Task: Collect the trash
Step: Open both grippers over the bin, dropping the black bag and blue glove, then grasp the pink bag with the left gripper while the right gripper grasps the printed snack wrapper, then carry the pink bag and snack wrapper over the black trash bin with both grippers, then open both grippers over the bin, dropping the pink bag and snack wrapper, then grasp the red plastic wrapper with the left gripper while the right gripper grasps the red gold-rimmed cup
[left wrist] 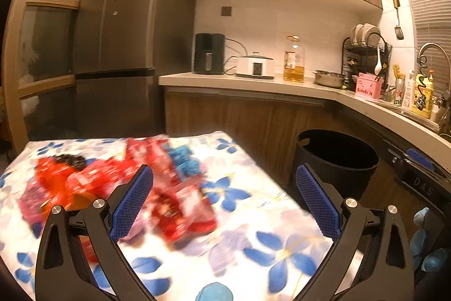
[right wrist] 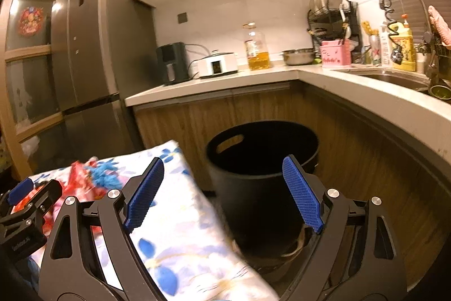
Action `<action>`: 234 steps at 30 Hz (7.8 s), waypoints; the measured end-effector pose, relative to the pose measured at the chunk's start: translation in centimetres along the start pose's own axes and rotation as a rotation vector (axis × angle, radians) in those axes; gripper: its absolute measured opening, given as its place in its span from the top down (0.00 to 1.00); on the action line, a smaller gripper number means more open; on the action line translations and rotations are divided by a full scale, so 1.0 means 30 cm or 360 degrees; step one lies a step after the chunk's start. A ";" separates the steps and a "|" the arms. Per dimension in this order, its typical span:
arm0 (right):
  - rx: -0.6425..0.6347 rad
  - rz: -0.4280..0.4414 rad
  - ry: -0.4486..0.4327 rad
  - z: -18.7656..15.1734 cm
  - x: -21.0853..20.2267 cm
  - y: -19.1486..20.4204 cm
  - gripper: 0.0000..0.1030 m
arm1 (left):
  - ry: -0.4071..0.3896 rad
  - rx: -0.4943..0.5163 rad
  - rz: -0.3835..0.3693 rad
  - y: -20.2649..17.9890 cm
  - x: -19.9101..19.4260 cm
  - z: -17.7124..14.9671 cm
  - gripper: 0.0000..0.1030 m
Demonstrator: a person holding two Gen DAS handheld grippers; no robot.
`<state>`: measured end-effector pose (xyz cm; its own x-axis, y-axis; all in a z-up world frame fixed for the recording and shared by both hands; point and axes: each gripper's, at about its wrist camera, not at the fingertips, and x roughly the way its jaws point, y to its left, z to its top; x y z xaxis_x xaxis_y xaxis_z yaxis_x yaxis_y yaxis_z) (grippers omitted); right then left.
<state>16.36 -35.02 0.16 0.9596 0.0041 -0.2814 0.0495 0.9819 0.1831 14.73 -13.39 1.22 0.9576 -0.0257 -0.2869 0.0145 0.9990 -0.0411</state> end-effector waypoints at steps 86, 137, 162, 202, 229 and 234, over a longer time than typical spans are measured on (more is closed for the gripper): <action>-0.0087 0.0463 0.0166 -0.153 -0.068 0.422 0.89 | 0.0073 -0.0362 0.0405 0.610 -0.308 0.022 1.00; 0.0069 -0.0132 -0.0141 0.213 0.133 -0.213 0.92 | 0.0112 0.0035 -0.0525 -0.415 0.362 0.206 1.00; 0.0059 -0.0179 -0.0021 0.211 0.359 -0.301 0.79 | 0.0233 0.0068 -0.0659 -0.550 0.591 0.150 1.00; 0.0040 -0.0182 0.0011 0.060 0.027 -0.129 0.09 | 0.0178 -0.0004 -0.0184 -0.168 0.212 0.038 0.06; -0.0065 0.0162 0.0145 -0.114 -0.100 0.232 0.07 | 0.0090 -0.0145 0.0369 0.310 -0.162 -0.137 0.06; -0.0139 0.0309 0.0195 -0.151 -0.092 0.365 0.07 | 0.0067 -0.0200 0.0460 0.403 -0.210 -0.149 0.06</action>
<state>13.01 -23.42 -1.34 0.9076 0.2123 -0.3621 -0.1620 0.9730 0.1646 7.58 -1.30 -1.75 0.9042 0.2544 -0.3431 -0.2946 0.9531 -0.0696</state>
